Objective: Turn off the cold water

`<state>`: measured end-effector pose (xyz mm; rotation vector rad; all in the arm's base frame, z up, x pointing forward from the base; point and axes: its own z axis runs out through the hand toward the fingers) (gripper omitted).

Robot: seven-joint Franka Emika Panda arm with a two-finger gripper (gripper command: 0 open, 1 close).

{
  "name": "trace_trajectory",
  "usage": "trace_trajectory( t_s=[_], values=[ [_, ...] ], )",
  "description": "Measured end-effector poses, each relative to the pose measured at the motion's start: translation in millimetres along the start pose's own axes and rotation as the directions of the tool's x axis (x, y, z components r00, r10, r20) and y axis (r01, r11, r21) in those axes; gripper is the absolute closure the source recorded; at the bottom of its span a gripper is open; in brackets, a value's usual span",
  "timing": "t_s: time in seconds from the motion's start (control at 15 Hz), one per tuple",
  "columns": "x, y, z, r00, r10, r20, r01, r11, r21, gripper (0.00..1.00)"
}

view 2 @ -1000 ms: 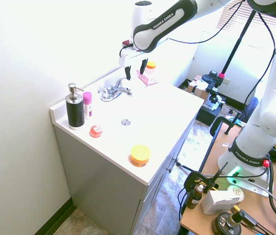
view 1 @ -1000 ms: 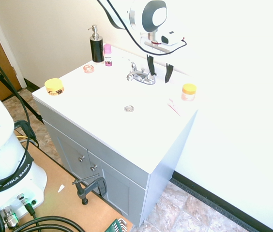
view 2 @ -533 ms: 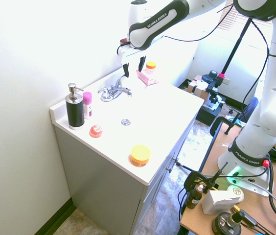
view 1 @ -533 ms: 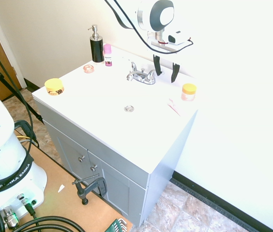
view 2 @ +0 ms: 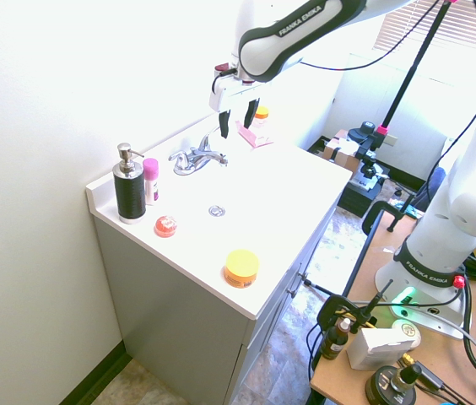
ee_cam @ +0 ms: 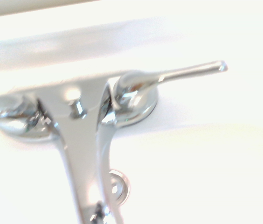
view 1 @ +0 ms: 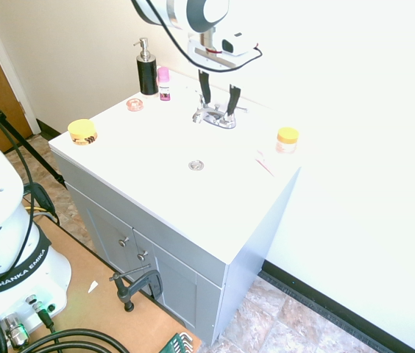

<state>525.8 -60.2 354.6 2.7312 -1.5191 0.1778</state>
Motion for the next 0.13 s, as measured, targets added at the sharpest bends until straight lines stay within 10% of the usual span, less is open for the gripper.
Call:
trace_trajectory(
  t_s=[0.13],
  values=[
    [-25,13,-7,1.000,-0.014,0.017,0.014,1.000,0.006,0.00]
  ],
)
